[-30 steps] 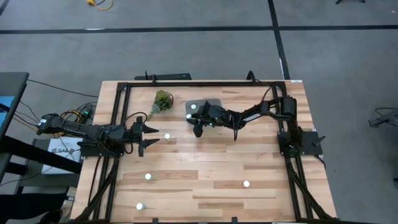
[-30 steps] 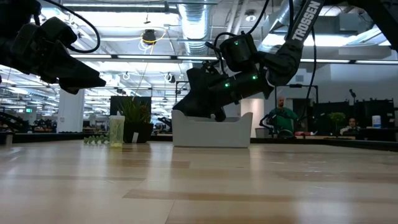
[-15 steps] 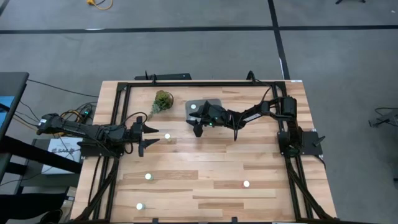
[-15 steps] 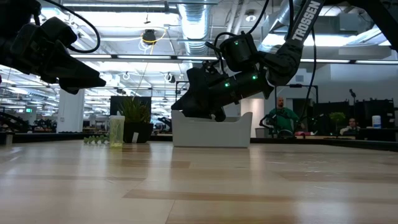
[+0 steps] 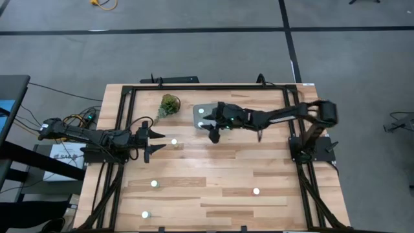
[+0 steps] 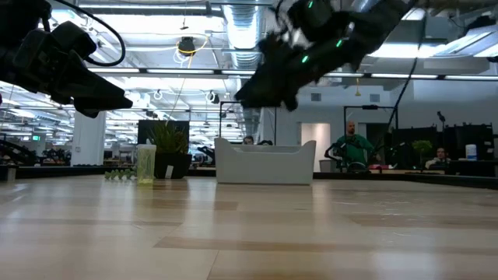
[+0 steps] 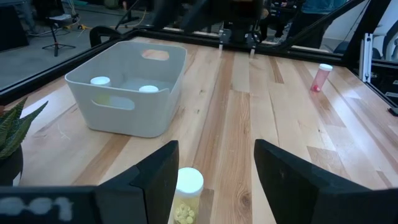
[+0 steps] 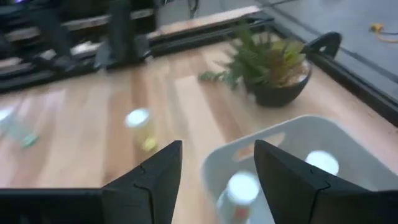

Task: Pick and place pill bottles into a basket
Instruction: Put the red pill bottle into the bin

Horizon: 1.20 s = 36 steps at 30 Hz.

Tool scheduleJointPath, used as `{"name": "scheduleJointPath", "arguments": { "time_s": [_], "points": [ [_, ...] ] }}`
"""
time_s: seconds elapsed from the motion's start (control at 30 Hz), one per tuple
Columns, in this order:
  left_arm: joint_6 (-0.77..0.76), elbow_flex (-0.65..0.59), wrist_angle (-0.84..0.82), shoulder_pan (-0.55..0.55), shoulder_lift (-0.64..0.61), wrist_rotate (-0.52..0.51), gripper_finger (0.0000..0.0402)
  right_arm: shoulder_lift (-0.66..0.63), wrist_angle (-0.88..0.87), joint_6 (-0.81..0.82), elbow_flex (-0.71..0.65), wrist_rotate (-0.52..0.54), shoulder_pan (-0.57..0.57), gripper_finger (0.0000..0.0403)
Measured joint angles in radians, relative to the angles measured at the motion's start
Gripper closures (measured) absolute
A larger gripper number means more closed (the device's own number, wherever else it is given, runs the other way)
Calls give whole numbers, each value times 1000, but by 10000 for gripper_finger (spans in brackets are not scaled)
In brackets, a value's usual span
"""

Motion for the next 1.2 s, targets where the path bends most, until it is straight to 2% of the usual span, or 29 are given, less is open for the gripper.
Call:
{"name": "scheduleJointPath", "arguments": {
  "time_s": [0.13, 0.33, 0.57, 0.67, 0.83, 1.03, 1.2],
  "points": [
    [0, 0, 0, 0, 0, 0, 203, -146, -247, 11, 0, -1, 61, 206],
    [-1, 0, 0, 0, 0, 0, 203, -344, -591, 194, 0, 0, 166, 196],
    [-4, 0, 0, 0, 0, -2, 203, -433, -900, 414, 0, -32, 339, 180],
    [-5, 0, 0, 0, 0, -3, 203, -434, -971, 477, 0, -83, 415, 178],
    [-8, 0, 0, 0, 0, -5, 203, -419, -1036, 596, 0, -101, 529, 182],
    [-8, 0, 2, 0, 0, -5, 203, -401, -1042, 724, 0, -100, 646, 192],
    [-9, 0, 4, 0, 0, -5, 203, -333, -1033, 810, 1, -114, 722, 196]
  ]
}}
